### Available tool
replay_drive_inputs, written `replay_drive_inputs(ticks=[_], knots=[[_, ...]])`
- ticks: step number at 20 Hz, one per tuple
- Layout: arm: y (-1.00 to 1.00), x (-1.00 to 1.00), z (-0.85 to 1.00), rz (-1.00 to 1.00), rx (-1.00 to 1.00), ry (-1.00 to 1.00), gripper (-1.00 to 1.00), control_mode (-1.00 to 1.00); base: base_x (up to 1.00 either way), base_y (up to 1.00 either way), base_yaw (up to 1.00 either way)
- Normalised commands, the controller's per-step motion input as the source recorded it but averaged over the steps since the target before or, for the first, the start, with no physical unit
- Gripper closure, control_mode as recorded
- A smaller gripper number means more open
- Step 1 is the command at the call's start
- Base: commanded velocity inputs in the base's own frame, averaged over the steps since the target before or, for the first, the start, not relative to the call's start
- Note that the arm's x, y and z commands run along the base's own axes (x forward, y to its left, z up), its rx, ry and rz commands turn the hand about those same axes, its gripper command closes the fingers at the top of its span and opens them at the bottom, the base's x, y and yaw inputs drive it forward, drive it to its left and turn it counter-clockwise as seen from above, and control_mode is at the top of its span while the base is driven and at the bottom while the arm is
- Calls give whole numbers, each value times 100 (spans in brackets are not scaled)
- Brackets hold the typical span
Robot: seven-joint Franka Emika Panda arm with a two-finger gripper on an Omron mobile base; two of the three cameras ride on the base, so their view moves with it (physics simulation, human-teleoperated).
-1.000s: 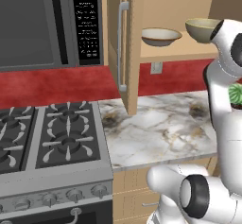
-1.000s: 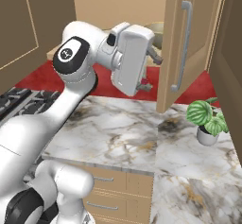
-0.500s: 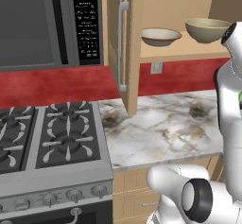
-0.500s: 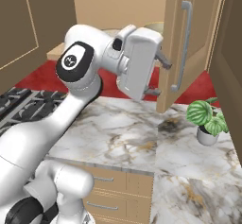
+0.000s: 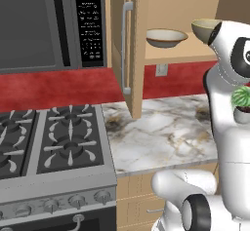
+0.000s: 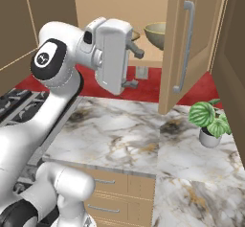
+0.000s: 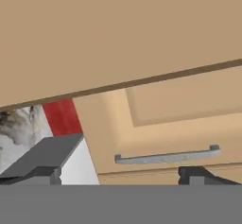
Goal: Move the bowls from the cabinet to the plates on the dining table.
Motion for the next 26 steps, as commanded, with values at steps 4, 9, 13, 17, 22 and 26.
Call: replay_drive_inputs(ticks=[4, 9, 13, 17, 22, 26], knots=[[-4, 79, 0, 1, -4, 1, -100, -100, 0, 0, 0], [-6, 96, -6, 5, -1, 0, -100, -100, 0, 0, 0], [-17, 99, 0, 8, 0, 0, -100, -100, 0, 0, 0], [-70, 76, 0, 4, 0, 0, -100, -100, 0, 0, 0], [-95, 18, 0, 0, 0, 0, -100, -100, 0, 0, 0], [-96, 9, 0, 0, 0, 0, -100, -100, 0, 0, 0]])
